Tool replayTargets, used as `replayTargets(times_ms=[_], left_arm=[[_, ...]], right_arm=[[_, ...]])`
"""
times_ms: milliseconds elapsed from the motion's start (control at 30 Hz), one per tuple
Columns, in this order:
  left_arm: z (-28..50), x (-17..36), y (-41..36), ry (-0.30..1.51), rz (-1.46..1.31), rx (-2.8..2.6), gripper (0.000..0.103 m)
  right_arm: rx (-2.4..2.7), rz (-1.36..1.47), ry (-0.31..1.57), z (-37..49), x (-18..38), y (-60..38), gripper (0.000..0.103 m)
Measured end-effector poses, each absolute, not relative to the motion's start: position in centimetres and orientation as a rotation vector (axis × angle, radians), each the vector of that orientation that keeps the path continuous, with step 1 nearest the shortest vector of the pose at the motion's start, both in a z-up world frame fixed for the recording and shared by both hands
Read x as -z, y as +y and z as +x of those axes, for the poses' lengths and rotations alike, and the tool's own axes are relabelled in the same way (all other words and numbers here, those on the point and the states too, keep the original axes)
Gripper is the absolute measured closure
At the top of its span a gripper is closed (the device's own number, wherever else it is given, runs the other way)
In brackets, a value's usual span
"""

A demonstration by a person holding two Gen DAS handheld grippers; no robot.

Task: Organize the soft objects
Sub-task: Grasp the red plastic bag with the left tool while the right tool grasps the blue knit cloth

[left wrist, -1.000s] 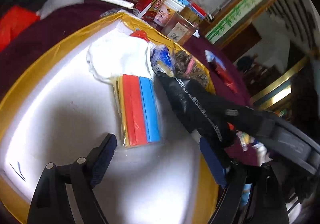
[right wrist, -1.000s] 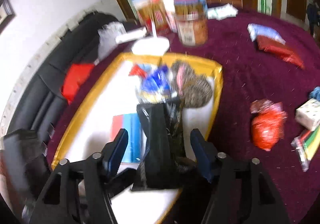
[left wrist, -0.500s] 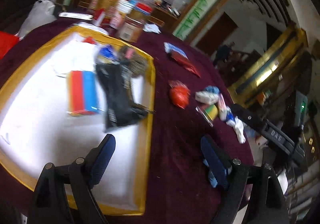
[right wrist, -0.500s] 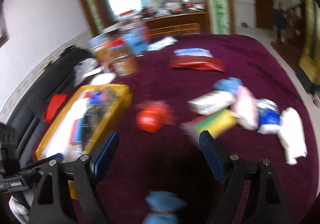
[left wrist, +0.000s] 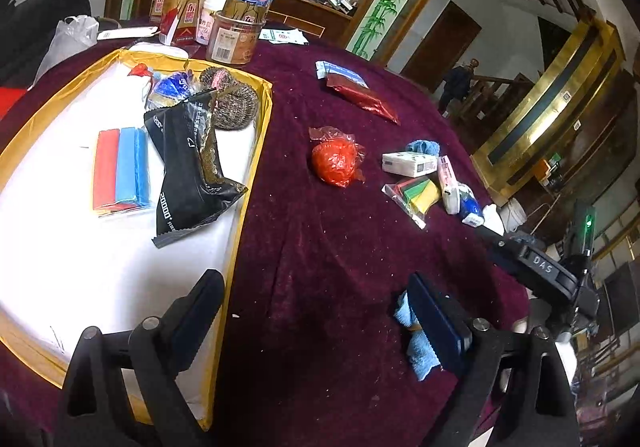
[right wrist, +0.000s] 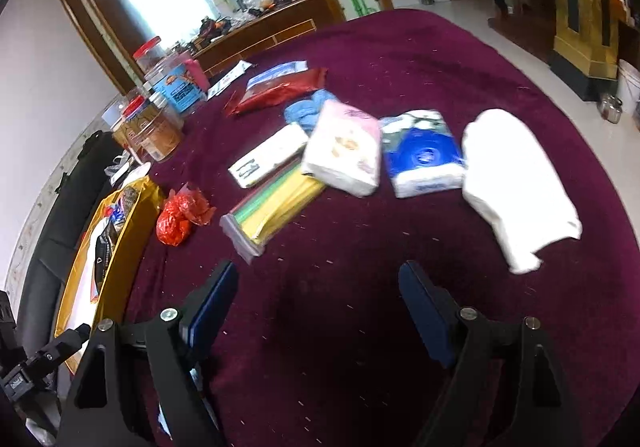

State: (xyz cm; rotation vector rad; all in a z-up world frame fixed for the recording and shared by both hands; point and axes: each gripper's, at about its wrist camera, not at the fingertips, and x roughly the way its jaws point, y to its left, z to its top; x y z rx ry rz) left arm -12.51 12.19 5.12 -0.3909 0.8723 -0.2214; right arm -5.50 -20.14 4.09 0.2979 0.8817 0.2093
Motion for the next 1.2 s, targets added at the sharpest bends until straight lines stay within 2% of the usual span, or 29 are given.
replayTargets(times_ms=[233,433,700,1033,1100,1167,1200], left_arm=[[-12.0,-6.8,11.2,0.818,-0.350,0.217,0.008],[-9.4,-7.2,8.6,0.852,-0.210,0.208,0.008],[-0.8,-3.6,5.5,0.968,-0.095,0.119,0.008],[3.6,-1.1,3.4,0.971,0.029,0.030,0.008],[3.7,-0.6,3.0,0.969,0.055,0.024,0.015],[3.8,-0.5,2.5,0.957,0.092,0.033,0.047],[3.7,-0.6,2.4,0.942,0.104,0.046,0.057]], right_arm=[[-0.294,0.264,0.882,-2.8,-3.3,-16.8,0.022],[-0.321,0.307,0.917,-2.7,-2.0,-17.7,0.022],[-0.342,0.311,0.921,-2.7,-1.8,-17.6,0.016],[-0.352,0.287,0.923,-2.6,-1.8,-17.1,0.011],[-0.353,0.284,0.923,-2.6,-1.8,-17.1,0.010],[-0.354,0.281,0.923,-2.6,-1.8,-17.1,0.010],[-0.355,0.281,0.923,-2.6,-1.8,-17.0,0.009]])
